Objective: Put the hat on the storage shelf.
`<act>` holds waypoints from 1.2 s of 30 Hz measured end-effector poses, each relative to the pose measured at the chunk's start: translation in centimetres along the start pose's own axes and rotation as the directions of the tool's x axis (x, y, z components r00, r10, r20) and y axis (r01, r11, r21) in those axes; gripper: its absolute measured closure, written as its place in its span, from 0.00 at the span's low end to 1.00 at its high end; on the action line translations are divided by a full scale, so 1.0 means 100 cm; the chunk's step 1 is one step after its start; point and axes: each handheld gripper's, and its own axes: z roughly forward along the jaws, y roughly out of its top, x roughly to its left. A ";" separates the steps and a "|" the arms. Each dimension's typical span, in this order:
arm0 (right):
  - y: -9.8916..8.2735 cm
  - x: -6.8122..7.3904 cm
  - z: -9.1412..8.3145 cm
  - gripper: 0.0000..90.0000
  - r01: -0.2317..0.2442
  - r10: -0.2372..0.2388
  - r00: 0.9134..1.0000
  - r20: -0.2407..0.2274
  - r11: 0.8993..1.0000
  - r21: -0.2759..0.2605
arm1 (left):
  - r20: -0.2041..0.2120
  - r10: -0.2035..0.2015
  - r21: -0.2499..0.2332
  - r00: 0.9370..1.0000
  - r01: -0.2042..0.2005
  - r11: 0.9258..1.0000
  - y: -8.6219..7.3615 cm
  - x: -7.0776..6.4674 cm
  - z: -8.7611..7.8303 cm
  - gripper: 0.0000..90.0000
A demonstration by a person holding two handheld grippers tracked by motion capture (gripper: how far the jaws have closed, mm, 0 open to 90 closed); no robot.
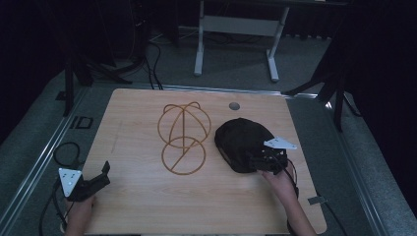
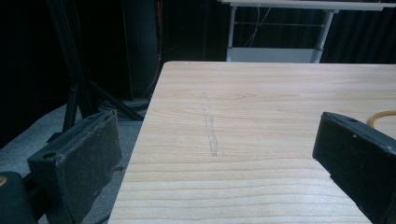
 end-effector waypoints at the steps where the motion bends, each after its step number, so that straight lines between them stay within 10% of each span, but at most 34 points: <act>1: -0.001 0.000 0.002 0.11 -0.006 0.006 1.000 -0.002 1.000 0.007 | 0.001 0.001 0.000 1.000 -0.001 1.000 0.000 0.000 0.000 0.02; 8: -0.005 -0.002 0.016 0.20 -0.055 0.053 0.998 0.038 0.997 0.059 | 0.004 -0.002 0.002 1.000 0.002 1.000 0.000 0.000 0.000 0.02; 21: -0.002 -0.005 0.018 0.99 -0.024 0.018 0.998 0.059 0.995 0.098 | 0.006 -0.004 0.006 1.000 0.004 1.000 0.000 0.000 0.000 0.02; 36: 0.007 -0.001 0.004 1.00 0.025 -0.028 0.998 0.063 0.999 0.040 | 0.006 -0.005 0.006 1.000 0.005 1.000 0.000 0.000 0.000 0.02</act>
